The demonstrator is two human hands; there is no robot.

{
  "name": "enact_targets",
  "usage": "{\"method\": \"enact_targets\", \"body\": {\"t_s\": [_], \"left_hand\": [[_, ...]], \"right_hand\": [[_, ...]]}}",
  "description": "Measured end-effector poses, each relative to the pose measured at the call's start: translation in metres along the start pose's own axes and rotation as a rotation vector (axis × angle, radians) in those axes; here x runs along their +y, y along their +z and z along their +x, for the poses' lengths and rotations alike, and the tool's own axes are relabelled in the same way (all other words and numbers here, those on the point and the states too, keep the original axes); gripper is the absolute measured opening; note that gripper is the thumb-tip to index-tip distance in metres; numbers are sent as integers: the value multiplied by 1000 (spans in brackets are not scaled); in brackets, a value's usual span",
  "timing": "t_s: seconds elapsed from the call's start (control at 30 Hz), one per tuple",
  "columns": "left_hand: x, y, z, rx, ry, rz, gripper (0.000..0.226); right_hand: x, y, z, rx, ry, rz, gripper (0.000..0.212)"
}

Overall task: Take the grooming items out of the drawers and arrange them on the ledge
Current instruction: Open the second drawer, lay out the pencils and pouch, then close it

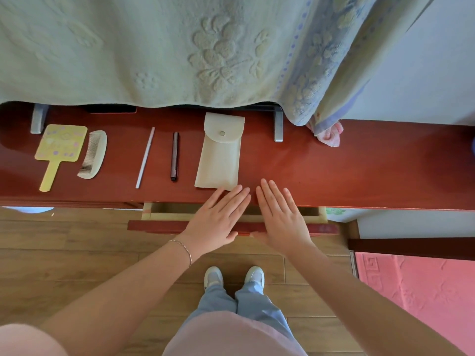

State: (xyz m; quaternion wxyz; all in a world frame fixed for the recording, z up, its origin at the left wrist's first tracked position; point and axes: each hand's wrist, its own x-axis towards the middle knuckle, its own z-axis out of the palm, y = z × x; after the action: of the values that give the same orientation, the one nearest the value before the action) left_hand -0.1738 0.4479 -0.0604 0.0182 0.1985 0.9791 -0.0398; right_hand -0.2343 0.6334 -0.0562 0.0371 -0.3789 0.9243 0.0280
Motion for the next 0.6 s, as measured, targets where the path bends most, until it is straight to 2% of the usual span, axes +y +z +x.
{"method": "enact_targets", "body": {"t_s": [0.37, 0.6], "left_hand": [[-25, 9, 18, 102, -90, 41, 61], [-26, 14, 20, 83, -73, 54, 62]], "right_hand": [[17, 7, 36, 50, 100, -14, 94], [15, 12, 37, 45, 116, -43, 88]]}}
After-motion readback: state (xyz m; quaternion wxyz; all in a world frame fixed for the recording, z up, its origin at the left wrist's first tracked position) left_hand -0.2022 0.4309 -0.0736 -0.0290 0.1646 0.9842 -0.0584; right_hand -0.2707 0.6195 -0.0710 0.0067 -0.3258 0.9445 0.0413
